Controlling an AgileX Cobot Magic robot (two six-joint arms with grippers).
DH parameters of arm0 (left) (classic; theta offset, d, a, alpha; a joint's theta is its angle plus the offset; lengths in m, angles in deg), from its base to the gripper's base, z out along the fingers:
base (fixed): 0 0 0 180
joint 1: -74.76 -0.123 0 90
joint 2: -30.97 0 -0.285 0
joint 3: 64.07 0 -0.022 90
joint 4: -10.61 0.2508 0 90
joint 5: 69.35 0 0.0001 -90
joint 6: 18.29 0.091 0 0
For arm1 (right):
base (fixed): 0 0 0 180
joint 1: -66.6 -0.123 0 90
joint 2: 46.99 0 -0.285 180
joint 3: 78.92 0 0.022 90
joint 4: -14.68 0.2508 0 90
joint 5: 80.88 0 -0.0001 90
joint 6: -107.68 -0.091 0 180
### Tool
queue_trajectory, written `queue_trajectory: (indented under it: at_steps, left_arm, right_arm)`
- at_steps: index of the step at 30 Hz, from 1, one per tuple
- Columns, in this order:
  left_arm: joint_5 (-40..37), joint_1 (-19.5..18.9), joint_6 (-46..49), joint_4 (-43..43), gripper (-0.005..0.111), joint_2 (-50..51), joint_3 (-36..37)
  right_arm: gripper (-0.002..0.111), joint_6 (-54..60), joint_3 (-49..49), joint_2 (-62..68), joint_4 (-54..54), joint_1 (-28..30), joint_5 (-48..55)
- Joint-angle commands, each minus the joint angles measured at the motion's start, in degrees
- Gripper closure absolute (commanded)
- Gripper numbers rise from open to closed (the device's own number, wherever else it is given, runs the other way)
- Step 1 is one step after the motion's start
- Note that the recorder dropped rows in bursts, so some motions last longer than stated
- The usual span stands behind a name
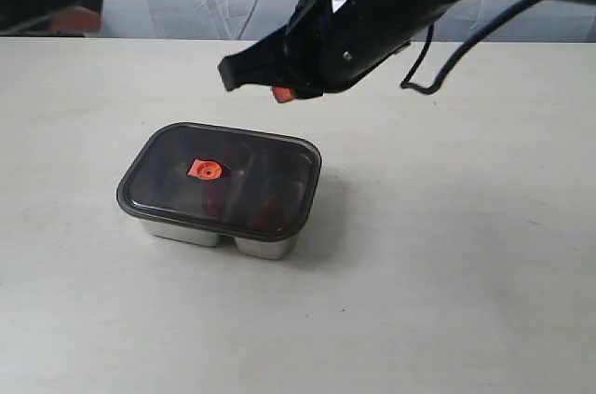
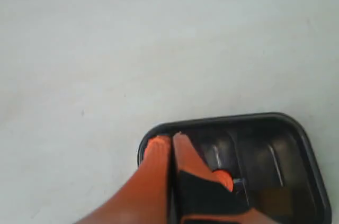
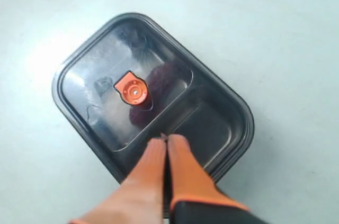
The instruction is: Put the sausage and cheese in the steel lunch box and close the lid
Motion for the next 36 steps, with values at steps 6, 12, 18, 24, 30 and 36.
queue_trajectory:
  at_steps: [6,12,18,24,30,36]
  left_arm:
    - [2.36,0.01,0.11,-0.26,0.107,-23.99,11.74]
    - [0.4,0.01,0.11,-0.26,0.107,-32.73,18.75]
    - [-1.96,0.01,0.01,0.69,0.107,-35.23,19.92]
    - [-1.96,0.01,0.01,0.69,0.107,-35.33,19.92]
    - [-1.96,0.01,0.01,0.69,0.107,-35.33,19.92]
    - [-1.86,0.01,0.01,0.69,0.107,-35.34,19.92]
  right_arm:
    - [0.109,0.21,-2.98,-13.65,-1.63,-2.01,1.29]
    - [0.109,0.21,-18.7,-20.15,-1.52,-6.22,-12.99]
    - [0.109,0.21,-29.7,-21.03,4.7,-6.82,-19.47]
    - [0.109,0.11,-31.78,-20.91,5.41,-6.82,-17.22]
    - [0.109,0.11,-31.78,-21.09,5.39,-6.86,-17.11]
    - [0.109,0.11,-31.92,-28.74,-4.79,-6.62,-21.54]
